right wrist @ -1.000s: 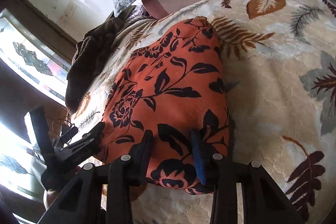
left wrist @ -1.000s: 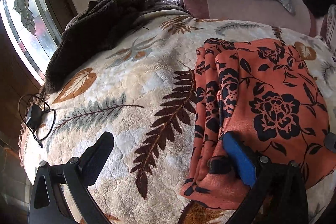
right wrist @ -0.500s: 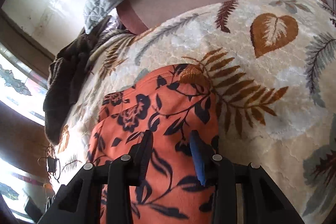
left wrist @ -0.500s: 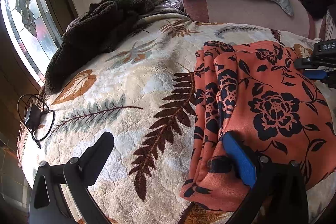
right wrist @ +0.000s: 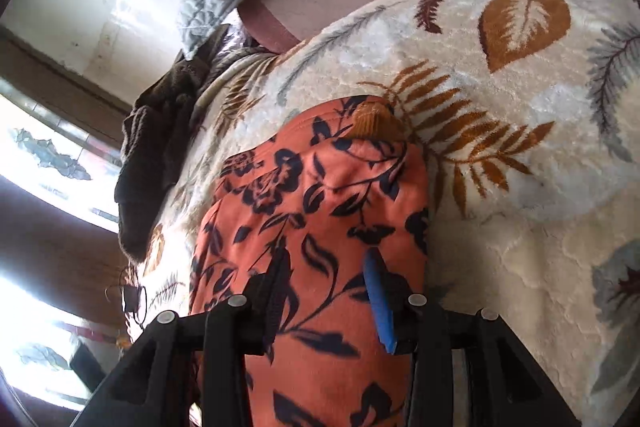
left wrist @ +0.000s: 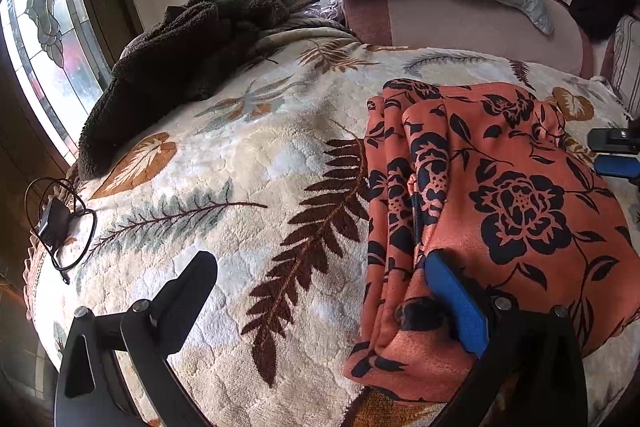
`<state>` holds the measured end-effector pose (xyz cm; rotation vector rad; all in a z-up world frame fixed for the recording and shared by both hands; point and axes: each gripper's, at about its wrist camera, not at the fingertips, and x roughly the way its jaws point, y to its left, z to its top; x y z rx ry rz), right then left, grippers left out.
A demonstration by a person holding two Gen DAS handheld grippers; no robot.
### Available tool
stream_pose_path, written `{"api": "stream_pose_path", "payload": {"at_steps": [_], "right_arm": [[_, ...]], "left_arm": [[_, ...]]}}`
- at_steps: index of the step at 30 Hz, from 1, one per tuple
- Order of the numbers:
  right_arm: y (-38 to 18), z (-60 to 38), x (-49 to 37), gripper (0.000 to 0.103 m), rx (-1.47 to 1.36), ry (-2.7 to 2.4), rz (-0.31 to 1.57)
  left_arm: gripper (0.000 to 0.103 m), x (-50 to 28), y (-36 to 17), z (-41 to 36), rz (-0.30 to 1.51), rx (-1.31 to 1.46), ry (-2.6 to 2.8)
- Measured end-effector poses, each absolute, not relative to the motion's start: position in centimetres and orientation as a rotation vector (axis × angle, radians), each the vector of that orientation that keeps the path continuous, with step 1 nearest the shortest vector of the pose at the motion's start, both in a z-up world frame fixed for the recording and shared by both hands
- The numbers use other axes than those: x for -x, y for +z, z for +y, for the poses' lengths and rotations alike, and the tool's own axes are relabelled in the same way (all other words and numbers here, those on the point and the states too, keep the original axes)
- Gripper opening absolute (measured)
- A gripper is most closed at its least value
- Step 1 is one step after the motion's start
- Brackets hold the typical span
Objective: Fold small clothes
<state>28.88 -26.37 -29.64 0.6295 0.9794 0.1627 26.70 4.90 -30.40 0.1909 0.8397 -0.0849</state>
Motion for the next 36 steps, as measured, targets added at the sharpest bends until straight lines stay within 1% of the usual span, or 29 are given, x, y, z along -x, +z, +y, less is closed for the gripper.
{"api": "stream_pose_path", "payload": {"at_steps": [2, 5, 8, 10, 18, 28, 30, 32, 34, 36], "right_arm": [[-28.5, -25.4, -26.8, 0.047, -0.587, 0.202, 0.971], [-28.1, -23.9, -23.9, 0.048, -0.522, 0.237, 0.98], [-29.5, -21.8, -22.1, 0.048, -0.401, 0.256, 1.035], [-30.8, -21.4, -21.4, 0.049, -0.355, 0.256, 1.015], [-30.5, -22.5, -21.6, 0.049, -0.405, 0.282, 1.024], [-27.7, -22.3, -20.6, 0.049, -0.426, 0.314, 0.916], [-28.3, -21.8, -20.9, 0.049, -0.417, 0.327, 0.945], [-30.0, -21.1, -21.4, 0.049, -0.401, 0.33, 1.016], [-30.7, -20.9, -21.4, 0.049, -0.375, 0.33, 1.011], [-30.7, -21.4, -21.6, 0.05, -0.412, 0.336, 1.027]], "left_arm": [[0.103, -26.6, -30.4, 4.9, 0.842, -0.185, -0.081], [0.103, -26.6, -30.4, 4.9, 0.84, -0.186, -0.077], [0.103, -26.6, -30.4, 4.9, 0.84, -0.184, -0.077], [0.103, -26.5, -30.4, 4.9, 0.839, -0.184, -0.076], [0.103, -26.5, -30.4, 4.9, 0.834, -0.182, -0.076], [0.103, -26.5, -30.4, 5.0, 0.835, -0.181, -0.077], [0.103, -26.5, -30.4, 5.0, 0.834, -0.181, -0.076], [0.103, -26.5, -30.4, 4.9, 0.837, -0.184, -0.077], [0.103, -26.5, -30.4, 4.9, 0.835, -0.186, -0.075], [0.103, -26.5, -30.4, 4.9, 0.835, -0.184, -0.074]]}}
